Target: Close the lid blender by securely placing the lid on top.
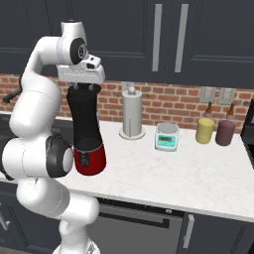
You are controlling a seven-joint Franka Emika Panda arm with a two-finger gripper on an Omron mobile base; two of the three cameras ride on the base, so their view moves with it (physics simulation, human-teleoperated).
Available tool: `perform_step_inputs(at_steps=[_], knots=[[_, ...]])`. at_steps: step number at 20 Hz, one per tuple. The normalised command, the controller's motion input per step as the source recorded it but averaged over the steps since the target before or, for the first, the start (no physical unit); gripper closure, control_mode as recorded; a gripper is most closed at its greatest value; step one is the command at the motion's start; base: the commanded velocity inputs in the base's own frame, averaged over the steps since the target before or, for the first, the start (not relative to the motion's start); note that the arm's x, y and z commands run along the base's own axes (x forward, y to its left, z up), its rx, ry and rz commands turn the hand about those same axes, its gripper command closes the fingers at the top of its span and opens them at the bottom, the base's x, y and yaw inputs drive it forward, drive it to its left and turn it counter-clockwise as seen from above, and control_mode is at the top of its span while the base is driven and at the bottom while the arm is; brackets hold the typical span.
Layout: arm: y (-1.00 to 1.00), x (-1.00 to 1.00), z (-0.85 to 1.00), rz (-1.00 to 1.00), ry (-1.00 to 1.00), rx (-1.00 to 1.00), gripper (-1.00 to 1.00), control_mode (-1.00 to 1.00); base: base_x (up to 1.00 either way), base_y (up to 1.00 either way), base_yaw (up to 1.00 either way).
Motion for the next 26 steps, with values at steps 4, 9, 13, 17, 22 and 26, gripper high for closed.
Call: perform_step_inputs(at_steps=[4,9,13,17,22,26], knots=[[0.0,0.0,-0.05,0.0,-0.02,0.0,-1.0,-1.0,0.0,0.0,0.0],[0.0,0.0,0.0,0.0,0.0,0.0,-1.0,-1.0,0.0,0.0,0.0],[0.0,0.0,0.02,0.0,-0.02,0.01,-1.0,-1.0,0.0,0.0,0.0],[0.0,-0.01,0.19,0.0,-0.06,0.06,-1.0,-1.0,0.0,0.0,0.0],[-0.01,-0.21,0.28,0.0,-0.17,0.09,-1.0,-1.0,0.0,0.0,0.0],[-0.56,-0.93,0.02,0.0,-0.28,0.12,-1.0,-1.0,0.0,0.0,0.0]])
